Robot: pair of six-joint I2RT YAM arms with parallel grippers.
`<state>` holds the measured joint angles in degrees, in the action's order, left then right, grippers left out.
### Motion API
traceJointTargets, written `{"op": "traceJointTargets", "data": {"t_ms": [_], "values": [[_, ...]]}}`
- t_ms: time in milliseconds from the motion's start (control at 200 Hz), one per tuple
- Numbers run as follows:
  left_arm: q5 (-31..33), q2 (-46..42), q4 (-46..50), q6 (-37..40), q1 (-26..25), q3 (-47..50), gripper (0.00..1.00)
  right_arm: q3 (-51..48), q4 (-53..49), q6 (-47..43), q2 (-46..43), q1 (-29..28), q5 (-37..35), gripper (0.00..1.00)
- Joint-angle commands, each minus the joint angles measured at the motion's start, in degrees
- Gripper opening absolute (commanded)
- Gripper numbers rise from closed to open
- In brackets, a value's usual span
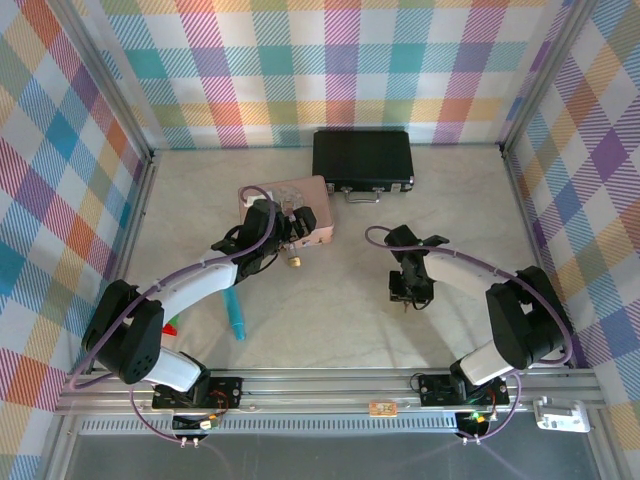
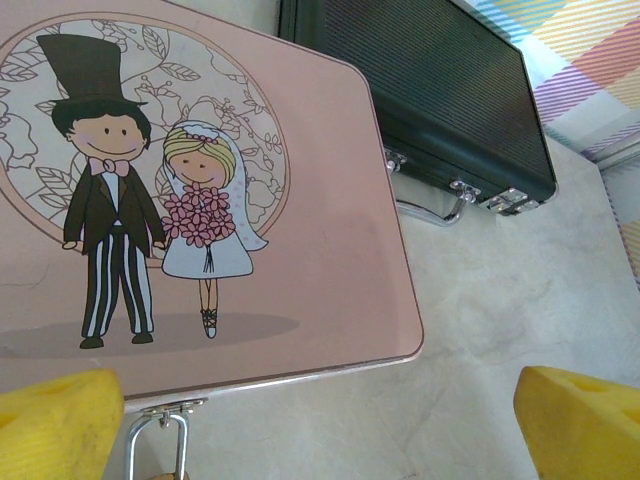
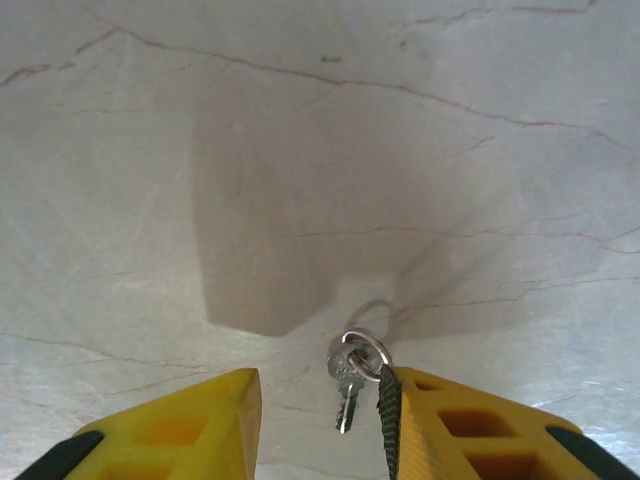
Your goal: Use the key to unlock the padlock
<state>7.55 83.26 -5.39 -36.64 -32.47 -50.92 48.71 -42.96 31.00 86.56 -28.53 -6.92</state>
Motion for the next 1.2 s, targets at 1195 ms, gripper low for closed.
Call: {"op": "traceJointTargets", "data": {"t_ms": [1195], "values": [[-11.1, 6.1, -9.5, -36.9, -5.6, -3.8, 0.93, 6.2, 24.3, -1.5, -10.4, 2.2, 13.3, 0.0]]}}
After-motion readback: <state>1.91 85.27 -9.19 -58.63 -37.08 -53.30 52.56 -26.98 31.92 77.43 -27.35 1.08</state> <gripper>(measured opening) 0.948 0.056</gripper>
